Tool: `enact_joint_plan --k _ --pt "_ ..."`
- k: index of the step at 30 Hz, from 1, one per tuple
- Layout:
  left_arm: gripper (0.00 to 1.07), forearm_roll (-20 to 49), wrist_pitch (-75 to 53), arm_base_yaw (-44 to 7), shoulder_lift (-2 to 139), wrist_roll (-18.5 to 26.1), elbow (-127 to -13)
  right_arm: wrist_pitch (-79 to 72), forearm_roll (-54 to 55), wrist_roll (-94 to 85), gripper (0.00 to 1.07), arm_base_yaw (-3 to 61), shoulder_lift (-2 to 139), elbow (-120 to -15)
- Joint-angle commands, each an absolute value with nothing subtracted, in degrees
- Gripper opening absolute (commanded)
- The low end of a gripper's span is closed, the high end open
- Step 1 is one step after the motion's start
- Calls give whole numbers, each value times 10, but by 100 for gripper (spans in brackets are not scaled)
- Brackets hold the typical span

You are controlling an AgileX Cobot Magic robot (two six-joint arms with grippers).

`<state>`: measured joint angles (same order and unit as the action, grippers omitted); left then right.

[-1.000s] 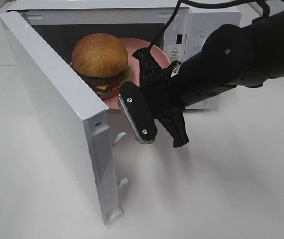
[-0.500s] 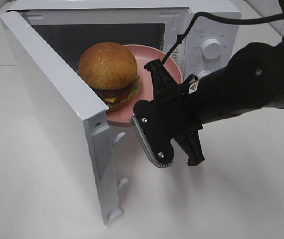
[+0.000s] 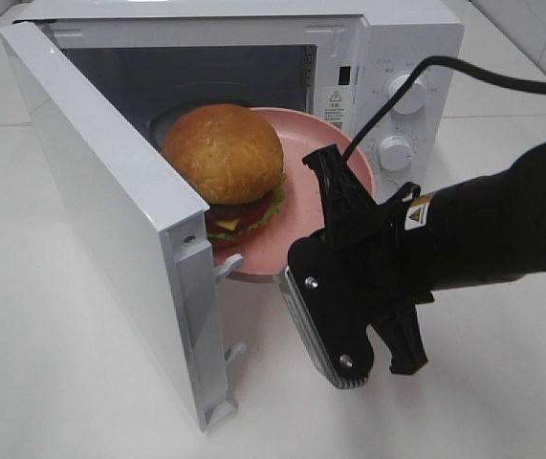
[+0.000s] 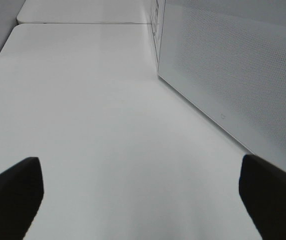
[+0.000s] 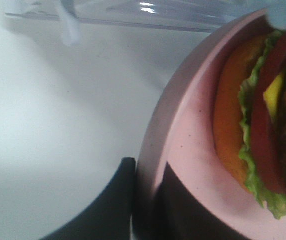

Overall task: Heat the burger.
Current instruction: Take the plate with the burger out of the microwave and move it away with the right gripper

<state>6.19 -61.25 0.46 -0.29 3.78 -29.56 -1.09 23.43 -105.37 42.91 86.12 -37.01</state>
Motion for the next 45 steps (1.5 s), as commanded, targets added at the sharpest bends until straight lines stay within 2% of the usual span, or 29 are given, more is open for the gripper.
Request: enact_joint_plan --k 1,16,25,30,32,36,42,45 --pt "98 64 -612 5 -10 33 -295 -56 235 -1036 0 435 841 -359" --pt "98 64 -612 5 -10 33 -295 -86 232 -989 0 435 748 -246" --pt "98 64 -612 5 -10 33 -295 -85 231 -986 0 435 725 -223" --pt "98 64 -612 5 -10 33 -295 -84 160 -910 0 433 720 -221" --pt "98 64 -612 5 -10 33 -295 -84 88 -826 1 431 720 -221" --pt "98 64 -612 5 -10 33 -295 -84 44 -777 1 429 720 -221" --pt "98 64 -612 5 -10 33 -295 -74 -60 -682 1 375 720 -221" --pt "98 64 -612 5 -10 33 -295 -71 -78 -671 1 367 720 -221"
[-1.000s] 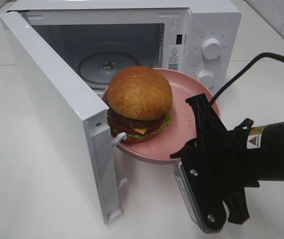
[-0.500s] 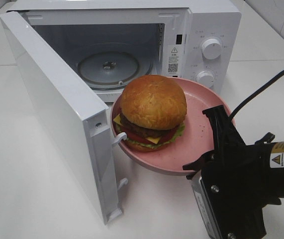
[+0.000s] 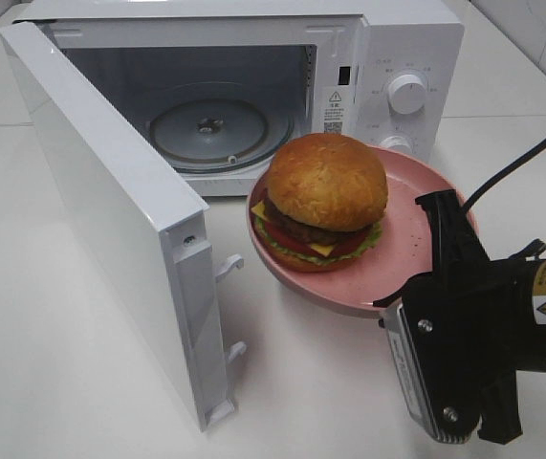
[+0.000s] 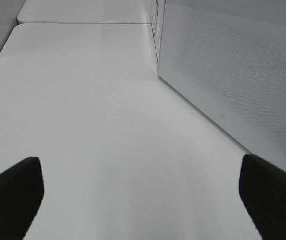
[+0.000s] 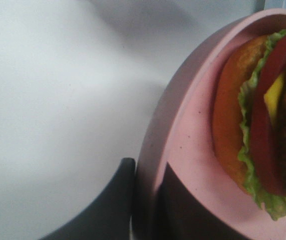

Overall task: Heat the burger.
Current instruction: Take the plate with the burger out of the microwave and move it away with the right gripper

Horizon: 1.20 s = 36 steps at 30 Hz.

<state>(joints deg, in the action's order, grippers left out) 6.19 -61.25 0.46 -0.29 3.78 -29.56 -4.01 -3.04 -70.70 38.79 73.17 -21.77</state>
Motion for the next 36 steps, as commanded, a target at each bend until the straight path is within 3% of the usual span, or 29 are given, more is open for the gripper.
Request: enact_joint_plan --k 1,12,18,25,36 --pt "98 64 -612 5 -10 33 -295 -66 -103 -642 1 351 720 -221" --pt "98 64 -612 5 -10 33 -295 -30 -143 -558 1 272 720 -221" --pt "98 64 -612 5 -10 33 -295 0 -192 -544 1 272 720 -221" --pt "98 64 -612 5 -10 33 -295 16 -356 -359 2 272 720 -221" --pt "98 64 -612 5 -10 33 -295 156 -399 -241 2 272 717 -254"
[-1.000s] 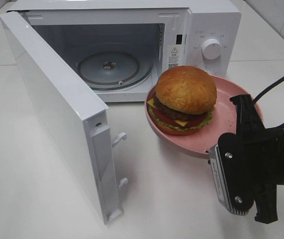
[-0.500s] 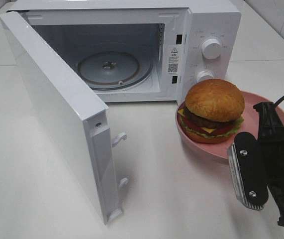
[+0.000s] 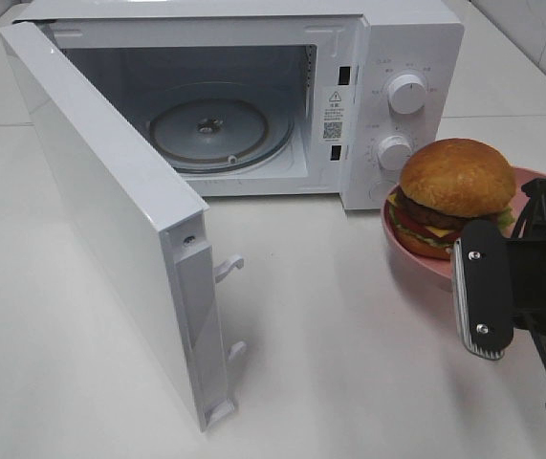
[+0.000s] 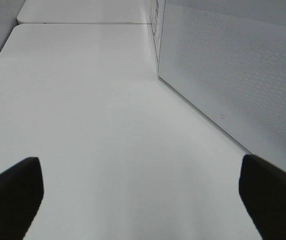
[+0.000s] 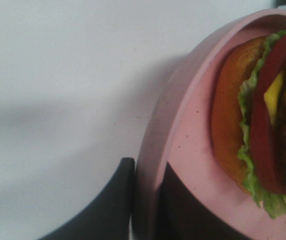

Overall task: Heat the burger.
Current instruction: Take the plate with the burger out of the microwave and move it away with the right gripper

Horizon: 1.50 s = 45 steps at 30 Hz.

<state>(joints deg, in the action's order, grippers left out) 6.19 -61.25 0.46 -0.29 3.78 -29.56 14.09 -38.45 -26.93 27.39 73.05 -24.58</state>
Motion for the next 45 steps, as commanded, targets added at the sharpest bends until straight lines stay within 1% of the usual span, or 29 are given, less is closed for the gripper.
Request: enact_joint_plan --k 1,10,20,25,29,30,32,33,35,38,40,45 --pt "98 64 -612 5 -10 33 -295 156 -399 -241 2 272 717 -254" --pt "98 64 -612 5 -10 33 -295 253 -411 -124 3 272 709 -262" --pt "98 64 -612 5 -10 33 -295 300 -411 0 3 272 709 -262" --pt "98 64 -612 5 -10 33 -295 340 -429 61 3 272 709 -262" --pt "98 64 -612 5 -10 33 -295 376 -445 160 3 272 709 -262" --pt "98 64 -612 5 -10 33 -295 376 -445 160 3 272 709 -262" --pt "98 64 -612 5 -10 33 -295 403 -468 275 3 272 709 -262" --pt "98 64 -612 5 -10 33 -295 403 -468 275 3 272 709 -262" --pt "98 64 -612 5 -10 33 -295 422 -489 340 3 272 709 -262" --pt "98 64 -612 5 -10 33 -295 429 -493 352 4 272 709 -262" --pt "98 64 -612 5 -10 33 -295 443 -501 411 4 272 709 -262" --pt "98 64 -612 5 -10 33 -295 443 -503 447 5 272 709 -261"
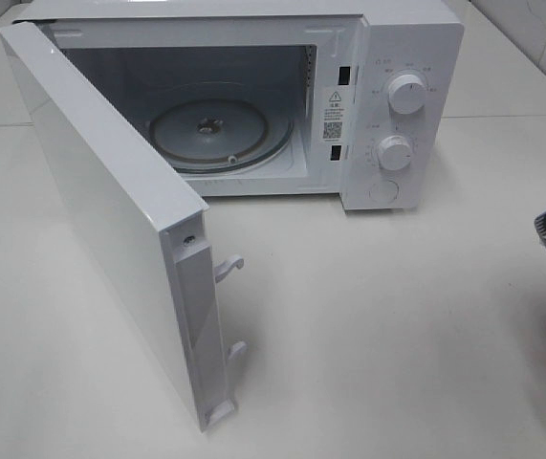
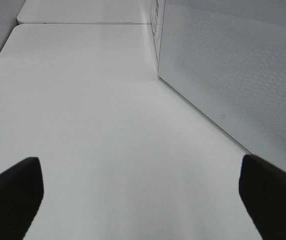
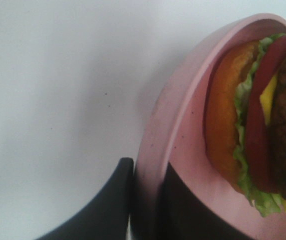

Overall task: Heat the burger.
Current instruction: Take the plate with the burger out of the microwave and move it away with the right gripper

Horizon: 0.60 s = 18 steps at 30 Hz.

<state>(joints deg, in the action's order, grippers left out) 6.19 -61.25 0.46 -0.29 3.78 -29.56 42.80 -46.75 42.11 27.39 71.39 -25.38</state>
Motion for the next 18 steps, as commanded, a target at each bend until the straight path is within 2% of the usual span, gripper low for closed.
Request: enact_joint_plan --k 1,10,18 --pt "98 64 -612 5 -10 33 -295 441 -508 460 5 272 710 -261" --pt "98 64 -612 5 -10 33 -295 443 -537 501 6 272 771 -261" --pt "98 64 -612 5 -10 33 -295 425 -594 634 8 272 838 -261"
